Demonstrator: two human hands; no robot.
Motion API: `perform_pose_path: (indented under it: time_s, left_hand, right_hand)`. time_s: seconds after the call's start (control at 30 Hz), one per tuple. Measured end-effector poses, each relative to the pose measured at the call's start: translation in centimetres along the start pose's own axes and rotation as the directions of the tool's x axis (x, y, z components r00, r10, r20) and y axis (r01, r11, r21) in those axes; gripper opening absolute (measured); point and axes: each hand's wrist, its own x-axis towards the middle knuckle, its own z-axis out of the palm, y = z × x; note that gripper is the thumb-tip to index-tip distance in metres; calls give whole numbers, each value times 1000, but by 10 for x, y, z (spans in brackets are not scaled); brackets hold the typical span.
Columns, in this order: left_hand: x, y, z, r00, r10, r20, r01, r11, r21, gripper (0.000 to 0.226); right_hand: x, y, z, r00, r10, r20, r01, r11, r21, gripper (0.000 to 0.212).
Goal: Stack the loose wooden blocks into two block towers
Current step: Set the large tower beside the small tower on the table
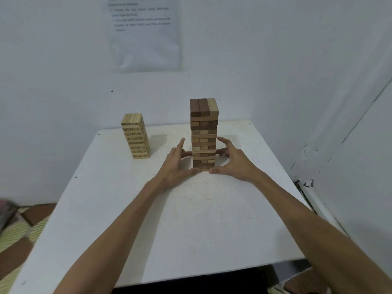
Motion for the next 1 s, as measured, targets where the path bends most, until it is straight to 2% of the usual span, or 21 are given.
perform_pose_path:
  time_s: [0.23, 0.33, 0.63, 0.8, 0.9, 0.97, 1.0]
  left_hand:
    - [19, -12, -12, 999, -9, -47, 12, 997, 71, 119]
    - [29, -15, -15, 999, 35, -26, -31, 990, 140, 114]
    - [49, -23, -21, 999, 52, 2, -51, 970, 237, 114]
    - [49, -28, -19, 998, 60, -11, -57, 985, 164, 119]
    - [43, -27, -17, 999, 30, -9, -30, 997, 70, 123]
    - [36, -21, -16, 1000, 1, -15, -2, 998, -67, 117]
    - [34, -19, -14, 999, -35, -38, 27, 982, -185, 108]
  right_hand:
    - [37, -2, 8, 1000, -11, 9, 12, 1000, -17, 116]
    - [50, 1, 10, 1000, -10, 10, 10, 1000, -15, 118]
    - [79, 4, 12, 1000, -14, 25, 15, 1000, -27, 123]
    - [82, 14, 15, 999, -40, 19, 41, 998, -38, 124]
    - [77, 18, 15, 997, -51, 63, 53, 998, -29, 127]
    - [69, 21, 13, 996, -51, 74, 48, 998, 49, 123]
    - [65, 21, 13, 998, -41, 49, 34, 990, 140, 113]
